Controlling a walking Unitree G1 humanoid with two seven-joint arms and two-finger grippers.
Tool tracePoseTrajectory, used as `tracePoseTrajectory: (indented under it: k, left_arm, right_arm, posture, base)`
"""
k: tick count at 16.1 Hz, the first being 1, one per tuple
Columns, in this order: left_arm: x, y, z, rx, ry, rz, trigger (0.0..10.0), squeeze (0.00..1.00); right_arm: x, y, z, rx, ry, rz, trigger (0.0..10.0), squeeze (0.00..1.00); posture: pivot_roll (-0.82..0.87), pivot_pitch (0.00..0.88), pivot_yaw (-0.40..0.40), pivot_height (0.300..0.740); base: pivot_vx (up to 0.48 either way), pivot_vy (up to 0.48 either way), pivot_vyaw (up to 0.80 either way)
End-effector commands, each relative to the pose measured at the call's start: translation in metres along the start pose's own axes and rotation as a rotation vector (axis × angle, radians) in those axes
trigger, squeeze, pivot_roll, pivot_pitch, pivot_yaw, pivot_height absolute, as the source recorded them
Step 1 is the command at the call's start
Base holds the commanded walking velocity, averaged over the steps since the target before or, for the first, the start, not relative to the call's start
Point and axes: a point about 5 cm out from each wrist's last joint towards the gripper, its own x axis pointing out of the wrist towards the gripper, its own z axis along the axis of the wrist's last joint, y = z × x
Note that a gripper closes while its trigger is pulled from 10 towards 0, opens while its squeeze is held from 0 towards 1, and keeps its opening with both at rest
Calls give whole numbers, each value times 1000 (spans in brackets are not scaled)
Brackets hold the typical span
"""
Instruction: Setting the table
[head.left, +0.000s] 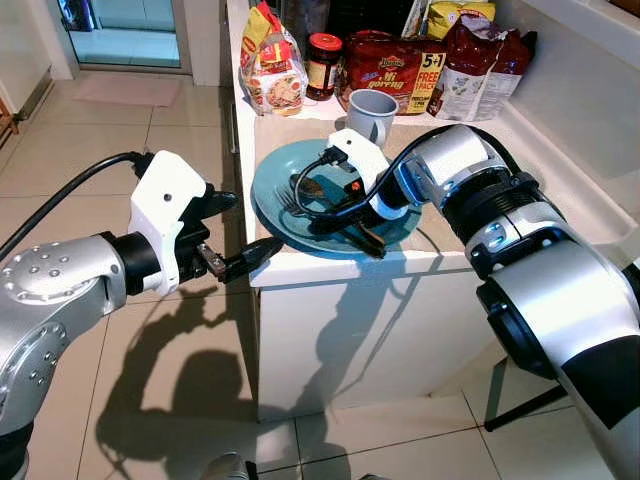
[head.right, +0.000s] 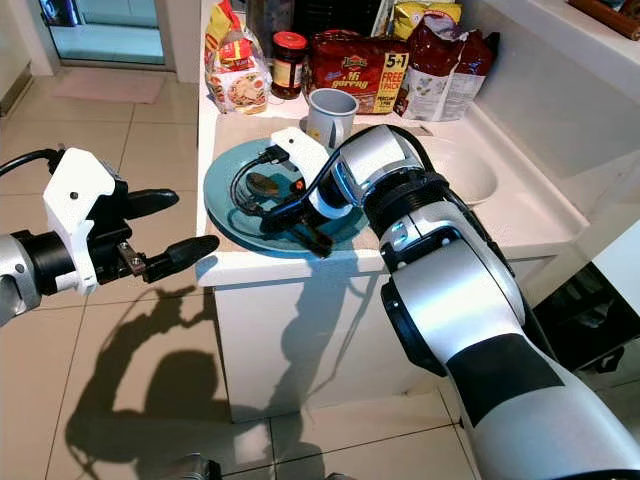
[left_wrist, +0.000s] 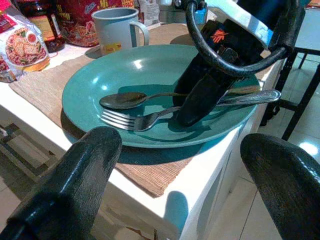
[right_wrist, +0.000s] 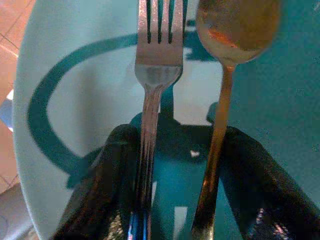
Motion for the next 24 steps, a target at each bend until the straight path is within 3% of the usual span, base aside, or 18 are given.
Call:
tracePoseTrajectory:
  k: [1,11,14,17,21,22,24]
  left_arm:
    - [3,-6,4,16,-15,-31,10000,0]
    - [5,0,5,-7,-26,11,10000,0]
    - [7,11,4,-43,-35,96,10000,0]
    - [8,33,11,-82,-84,243,10000,0]
    - [10,49,5,-218,-83,369,10000,0]
    - [13,50,1,-294,-85,379,10000,1000]
    - [20,46,-6,-366,-58,366,10000,1000]
  right_arm:
    - [-3,-7,-7,25,4,-5,0,0]
    - [-4,-10,-9,35,-7,-8,0,0]
    - [-4,-12,-11,51,-18,-10,0,0]
    - [-6,-15,-13,76,-32,-11,0,0]
    - [-13,-20,-11,120,-87,-21,0,0]
    - [-19,-23,-8,138,-125,-29,0,0]
    - [-29,-27,-5,154,-177,-39,0,0]
  posture:
    - [39,35,-138,740]
    - [39,30,-139,740]
    - [36,21,-137,740]
    - [36,9,-137,740]
    - [36,0,-142,740]
    - [36,0,-148,740]
    - [35,0,-157,740]
  base:
    - [0,0,0]
    - [0,0,0]
    - [0,0,0]
    - [0,0,0]
    - [0,0,0]
    - [0,0,0]
    - [0,0,0]
